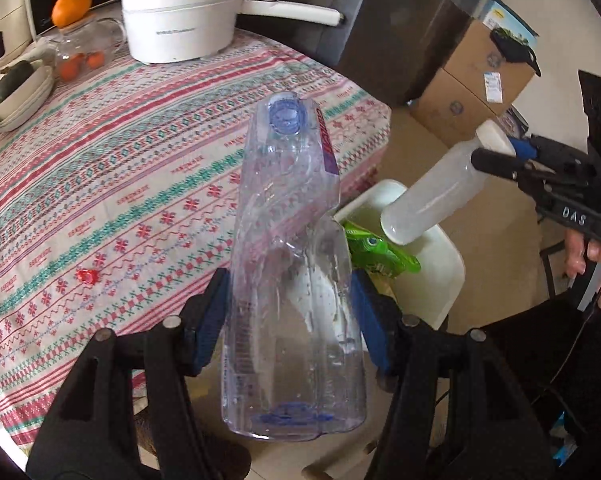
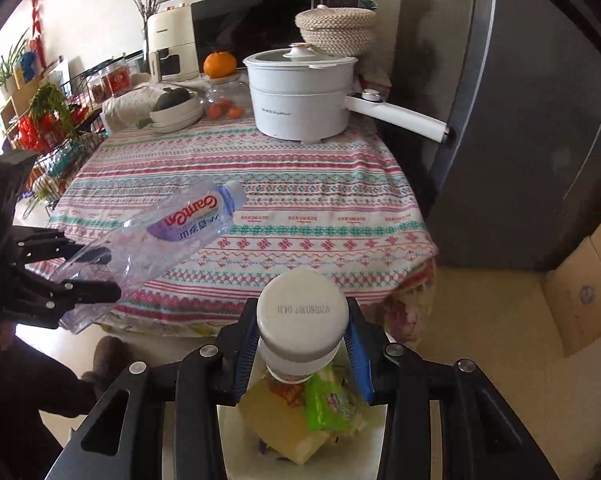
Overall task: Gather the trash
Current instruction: 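Carry both bottles over the white bin and open both grippers to drop them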
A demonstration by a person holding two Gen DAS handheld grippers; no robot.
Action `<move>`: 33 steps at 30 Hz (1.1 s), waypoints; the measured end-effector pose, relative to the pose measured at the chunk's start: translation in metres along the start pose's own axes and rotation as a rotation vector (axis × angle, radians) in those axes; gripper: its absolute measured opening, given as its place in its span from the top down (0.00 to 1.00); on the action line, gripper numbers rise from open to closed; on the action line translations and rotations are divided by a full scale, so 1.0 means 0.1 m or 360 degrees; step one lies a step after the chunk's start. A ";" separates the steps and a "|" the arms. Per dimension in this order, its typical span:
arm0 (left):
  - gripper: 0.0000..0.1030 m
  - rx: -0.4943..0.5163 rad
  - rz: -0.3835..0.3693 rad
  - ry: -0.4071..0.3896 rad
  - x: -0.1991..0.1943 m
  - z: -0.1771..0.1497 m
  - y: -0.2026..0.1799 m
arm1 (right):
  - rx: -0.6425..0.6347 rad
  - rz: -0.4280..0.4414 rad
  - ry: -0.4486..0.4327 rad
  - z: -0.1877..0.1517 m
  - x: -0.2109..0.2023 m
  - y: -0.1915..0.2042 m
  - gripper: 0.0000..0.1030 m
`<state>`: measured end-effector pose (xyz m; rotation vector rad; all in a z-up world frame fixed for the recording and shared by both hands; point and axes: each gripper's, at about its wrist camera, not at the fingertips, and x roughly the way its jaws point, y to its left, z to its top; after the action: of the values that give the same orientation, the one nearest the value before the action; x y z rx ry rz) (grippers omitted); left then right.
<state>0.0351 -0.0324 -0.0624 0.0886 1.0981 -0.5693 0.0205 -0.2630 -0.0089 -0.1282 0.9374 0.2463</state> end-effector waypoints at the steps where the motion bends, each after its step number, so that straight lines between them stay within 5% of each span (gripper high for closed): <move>1: 0.40 0.0032 -0.0015 0.0024 0.03 -0.02 -0.10 | 0.0021 -0.0013 -0.0003 -0.03 -0.03 -0.07 0.60; 15: 0.39 0.0450 -0.0150 0.0489 0.81 -0.27 -1.09 | 0.0217 -0.0128 0.0003 -0.28 -0.18 -0.68 0.60; 33: 0.25 0.0258 -0.0149 0.0264 0.69 0.07 -0.84 | 0.0210 -0.0134 0.0097 -0.40 -0.06 -0.67 0.60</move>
<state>0.0231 -0.1338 -0.1013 0.2297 1.2203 -0.7450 0.0037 -0.3376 -0.0274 -0.0538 1.0036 0.1028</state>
